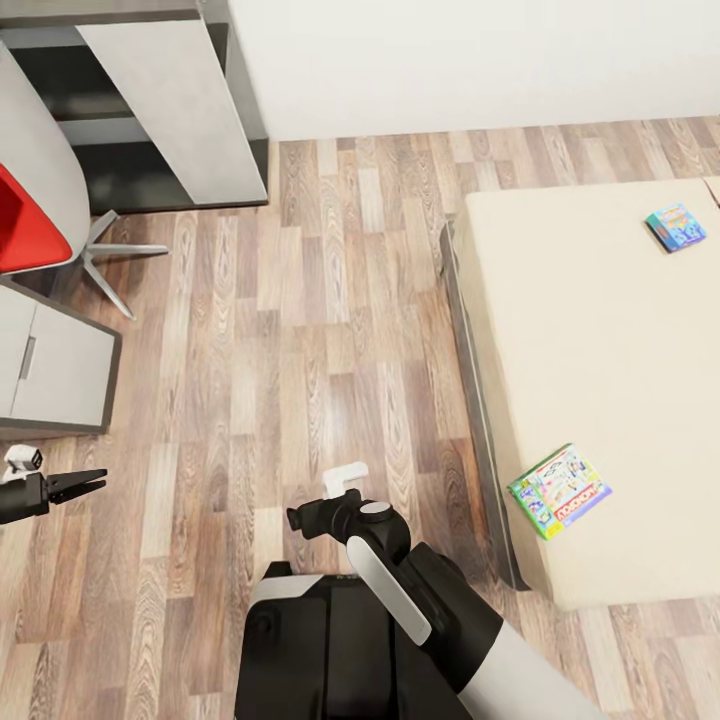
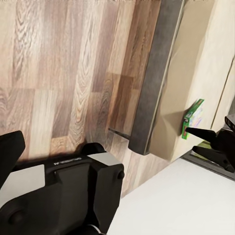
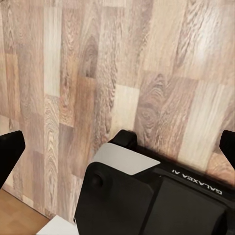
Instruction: Put all the toys in the child's room - the three board games (two on the bed and one on the table), the two jigsaw puzzles on the table, and the tennis ball on the table - inside the toy box on the table in the child's room.
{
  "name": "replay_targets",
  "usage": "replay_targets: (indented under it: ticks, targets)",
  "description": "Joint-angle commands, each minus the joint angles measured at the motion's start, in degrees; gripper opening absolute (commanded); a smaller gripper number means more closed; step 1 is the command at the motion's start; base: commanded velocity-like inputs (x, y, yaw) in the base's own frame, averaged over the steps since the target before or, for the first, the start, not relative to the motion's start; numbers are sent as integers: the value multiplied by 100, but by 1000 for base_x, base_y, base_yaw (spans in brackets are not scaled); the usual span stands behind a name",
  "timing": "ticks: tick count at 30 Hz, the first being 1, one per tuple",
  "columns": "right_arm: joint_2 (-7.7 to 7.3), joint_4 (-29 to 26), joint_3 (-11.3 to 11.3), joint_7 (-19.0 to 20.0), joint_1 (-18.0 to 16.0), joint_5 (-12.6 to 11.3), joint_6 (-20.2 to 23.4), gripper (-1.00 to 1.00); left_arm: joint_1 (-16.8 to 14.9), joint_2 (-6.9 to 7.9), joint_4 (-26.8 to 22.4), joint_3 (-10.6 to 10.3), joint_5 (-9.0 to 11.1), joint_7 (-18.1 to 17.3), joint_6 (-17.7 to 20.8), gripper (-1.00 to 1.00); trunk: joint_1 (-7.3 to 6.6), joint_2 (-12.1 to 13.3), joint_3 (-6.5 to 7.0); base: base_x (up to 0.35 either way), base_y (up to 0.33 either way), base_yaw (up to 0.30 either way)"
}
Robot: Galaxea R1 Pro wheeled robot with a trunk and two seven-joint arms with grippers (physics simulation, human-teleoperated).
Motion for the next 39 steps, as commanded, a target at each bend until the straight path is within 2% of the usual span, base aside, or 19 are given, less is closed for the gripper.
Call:
replay_targets:
  ticks: [1,39]
  targets:
    - [0,-5,8,-59,-2,-59,11,100,-2,0,2,-3,-1,-22,60,100,4,-9,4,0,0,6]
    - [0,-6,8,-51,1,-57,11,100,-1,-3,2,-6,-1,-22,66,100,4,-9,360,0,0,0]
